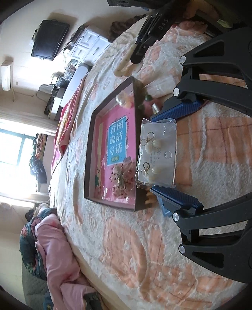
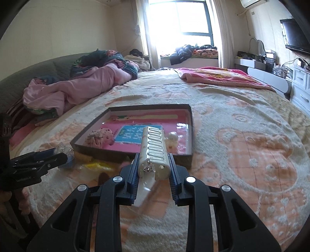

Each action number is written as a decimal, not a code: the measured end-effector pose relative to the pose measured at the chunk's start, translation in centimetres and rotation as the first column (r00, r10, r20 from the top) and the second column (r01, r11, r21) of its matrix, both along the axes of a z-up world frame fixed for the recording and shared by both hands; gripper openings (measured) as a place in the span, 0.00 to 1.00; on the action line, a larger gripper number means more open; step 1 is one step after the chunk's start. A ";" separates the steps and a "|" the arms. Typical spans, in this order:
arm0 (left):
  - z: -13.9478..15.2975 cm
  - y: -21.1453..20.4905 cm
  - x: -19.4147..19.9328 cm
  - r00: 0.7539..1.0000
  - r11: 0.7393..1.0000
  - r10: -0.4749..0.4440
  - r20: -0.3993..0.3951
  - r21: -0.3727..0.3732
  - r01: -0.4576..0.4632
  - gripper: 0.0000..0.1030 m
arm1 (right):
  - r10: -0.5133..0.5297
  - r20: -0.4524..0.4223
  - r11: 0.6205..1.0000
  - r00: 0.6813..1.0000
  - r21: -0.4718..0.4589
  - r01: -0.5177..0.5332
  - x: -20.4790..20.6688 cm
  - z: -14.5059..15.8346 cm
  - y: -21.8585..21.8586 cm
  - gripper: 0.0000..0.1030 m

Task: Organize jewelry
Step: 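Place the earring bag on the book with left gripper while right gripper lays comb in tray, then withdraw both open grippers from the tray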

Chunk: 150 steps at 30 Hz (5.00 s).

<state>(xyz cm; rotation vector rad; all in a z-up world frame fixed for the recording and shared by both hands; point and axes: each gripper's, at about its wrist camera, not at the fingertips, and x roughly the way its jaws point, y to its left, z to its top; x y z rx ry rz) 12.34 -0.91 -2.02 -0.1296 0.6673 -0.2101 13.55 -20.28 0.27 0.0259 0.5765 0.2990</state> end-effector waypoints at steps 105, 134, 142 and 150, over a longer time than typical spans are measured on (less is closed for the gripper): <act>0.4 -3.3 9.1 0.999 0.997 -0.026 -0.039 0.069 0.029 0.89 | -0.101 0.015 0.995 0.995 -0.023 0.102 10.5 0.5 -1.9 0.78; 2.6 -0.1 2.7 0.998 0.997 0.054 0.043 0.053 -0.057 0.89 | -0.040 0.088 0.999 0.995 -0.033 0.043 1.8 2.1 -0.1 0.82; 2.3 1.4 1.3 0.996 0.993 0.084 0.043 0.074 -0.087 0.89 | -0.018 0.063 0.999 0.998 -0.046 0.021 0.1 1.3 0.1 0.82; 1.1 3.1 0.3 0.992 0.987 0.125 0.019 0.102 -0.127 0.89 | 0.016 0.018 0.997 1.000 -0.073 -0.014 -0.8 -0.3 1.0 0.82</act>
